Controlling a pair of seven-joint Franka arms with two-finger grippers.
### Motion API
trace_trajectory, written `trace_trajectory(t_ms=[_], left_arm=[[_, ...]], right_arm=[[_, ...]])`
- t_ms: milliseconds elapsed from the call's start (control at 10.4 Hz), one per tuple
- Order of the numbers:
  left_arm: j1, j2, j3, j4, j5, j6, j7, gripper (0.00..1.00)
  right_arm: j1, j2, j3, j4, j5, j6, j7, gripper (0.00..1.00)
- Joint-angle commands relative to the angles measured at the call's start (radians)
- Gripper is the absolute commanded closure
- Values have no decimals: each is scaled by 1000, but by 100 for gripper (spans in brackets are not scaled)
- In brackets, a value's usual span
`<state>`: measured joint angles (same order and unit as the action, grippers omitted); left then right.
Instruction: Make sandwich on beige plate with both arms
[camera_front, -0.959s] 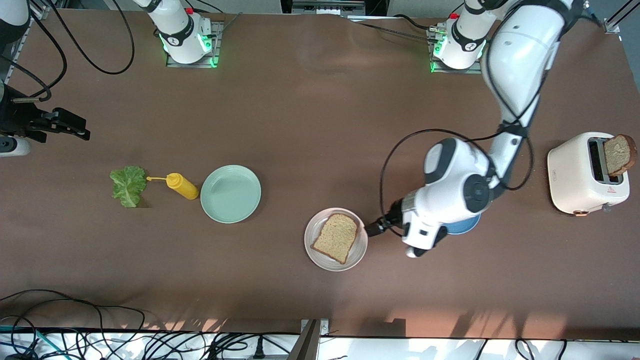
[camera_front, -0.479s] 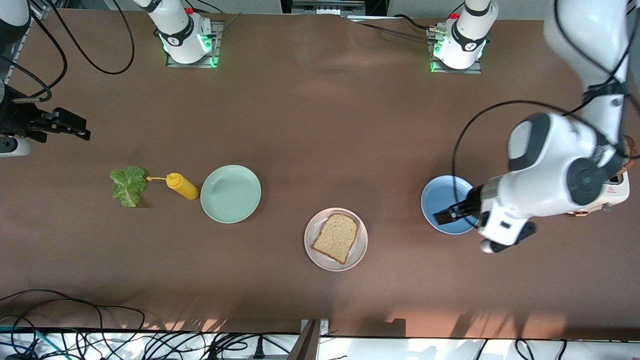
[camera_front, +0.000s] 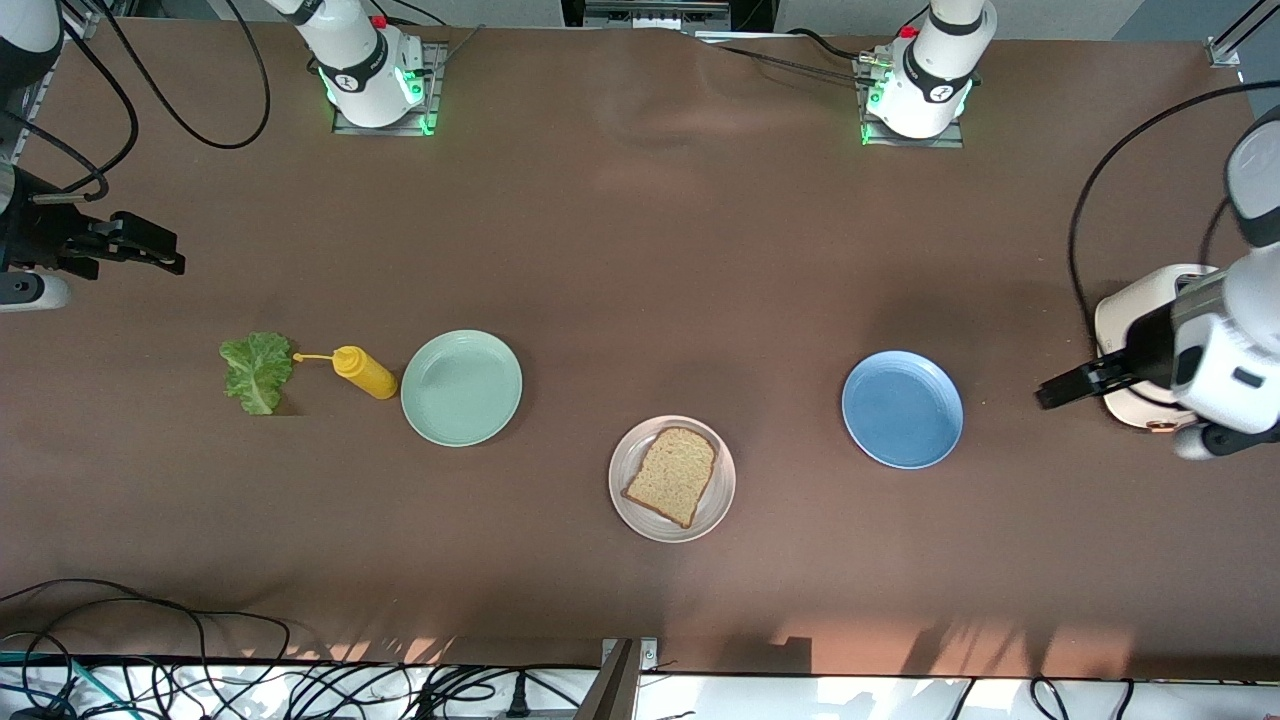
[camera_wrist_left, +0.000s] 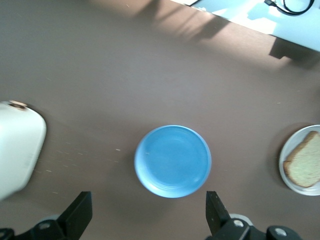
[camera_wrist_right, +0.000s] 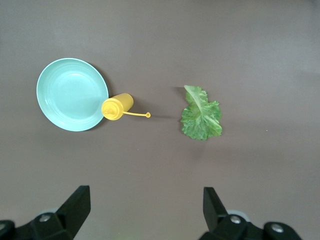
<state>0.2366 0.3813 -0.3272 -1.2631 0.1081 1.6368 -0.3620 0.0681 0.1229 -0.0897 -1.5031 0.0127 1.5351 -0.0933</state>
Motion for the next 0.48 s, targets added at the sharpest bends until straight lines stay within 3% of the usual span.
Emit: trace_trajectory(t_ms=[0, 383], left_arm=[[43, -35, -9, -30, 30, -15, 93, 0], [70, -45, -12, -42, 22, -38, 119, 0]], right_arm=[[-2, 4, -1, 11, 0, -23, -2, 0], [-11, 30, -2, 12, -4, -15, -20, 0]])
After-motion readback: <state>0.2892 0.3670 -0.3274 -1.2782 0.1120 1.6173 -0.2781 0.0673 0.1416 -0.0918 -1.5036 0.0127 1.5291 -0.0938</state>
